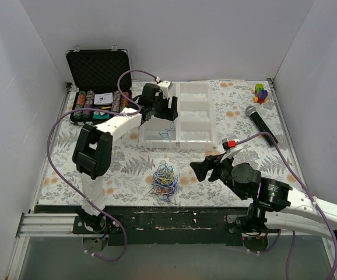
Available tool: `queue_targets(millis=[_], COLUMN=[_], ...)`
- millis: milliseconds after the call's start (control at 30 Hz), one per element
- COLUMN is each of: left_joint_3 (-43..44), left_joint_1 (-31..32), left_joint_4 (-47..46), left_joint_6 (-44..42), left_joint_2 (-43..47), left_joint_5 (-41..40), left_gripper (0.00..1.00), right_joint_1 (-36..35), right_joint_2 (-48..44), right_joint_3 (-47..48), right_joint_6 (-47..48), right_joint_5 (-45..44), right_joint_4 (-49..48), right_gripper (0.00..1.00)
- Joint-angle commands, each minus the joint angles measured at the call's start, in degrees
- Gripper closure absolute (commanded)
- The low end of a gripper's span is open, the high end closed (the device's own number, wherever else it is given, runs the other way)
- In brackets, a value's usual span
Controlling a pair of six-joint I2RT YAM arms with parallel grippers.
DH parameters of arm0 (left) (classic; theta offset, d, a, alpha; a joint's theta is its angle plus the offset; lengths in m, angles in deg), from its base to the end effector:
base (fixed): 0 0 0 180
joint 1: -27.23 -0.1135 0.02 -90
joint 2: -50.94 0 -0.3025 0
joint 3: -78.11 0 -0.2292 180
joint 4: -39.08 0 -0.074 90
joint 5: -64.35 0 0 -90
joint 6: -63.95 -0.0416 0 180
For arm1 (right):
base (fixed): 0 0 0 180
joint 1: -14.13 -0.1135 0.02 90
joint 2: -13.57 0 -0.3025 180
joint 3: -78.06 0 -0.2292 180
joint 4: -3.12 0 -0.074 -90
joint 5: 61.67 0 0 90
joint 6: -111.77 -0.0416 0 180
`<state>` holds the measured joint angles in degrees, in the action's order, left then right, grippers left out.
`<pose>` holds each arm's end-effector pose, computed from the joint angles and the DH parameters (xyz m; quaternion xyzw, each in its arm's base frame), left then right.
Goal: Untangle the cables
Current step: Place the cable in the bin.
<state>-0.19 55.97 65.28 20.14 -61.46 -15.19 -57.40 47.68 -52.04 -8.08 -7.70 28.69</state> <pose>0.3930 -0.2241 0.2816 -0.0949 0.8867 -0.3355 0.3037 0.0537 0.0835 0.3272 -0.0725 0.7506 0.3242 0.5711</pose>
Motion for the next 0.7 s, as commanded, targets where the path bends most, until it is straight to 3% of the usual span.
queue_targets(millis=[0,167,267,433,667], left_joint_3=[3.0,4.2,4.8,4.8,-1.5], left_joint_1=[-0.5,-1.1,-1.7,-2.0,-2.0], left_joint_4=[-1.1,-1.4,-1.6,-1.3,-0.8], left_joint_6=[1.9,1.9,1.8,0.7,-2.7], left_joint_2=[-1.7,-3.4,-3.6,-2.7,4.5], left_joint_5=[4.1,6.0,8.3,10.9,13.4], left_gripper=[0.29,0.40,0.58,0.97,1.00], right_joint_1=[-0.1,-0.1,-0.1,-0.1,-0.1], right_joint_2=[-0.7,-0.8,-1.0,-0.1,1.5], right_joint_3=[-0.4,0.4,0.3,0.3,0.0], right_joint_6=[-0.4,-0.3,-0.1,0.1,0.1], right_joint_5=[-0.8,-0.5,-0.6,-0.5,0.2], right_joint_4=[-1.6,-1.5,-1.5,-2.2,-3.0], right_gripper=[0.21,0.23,0.25,0.27,0.27])
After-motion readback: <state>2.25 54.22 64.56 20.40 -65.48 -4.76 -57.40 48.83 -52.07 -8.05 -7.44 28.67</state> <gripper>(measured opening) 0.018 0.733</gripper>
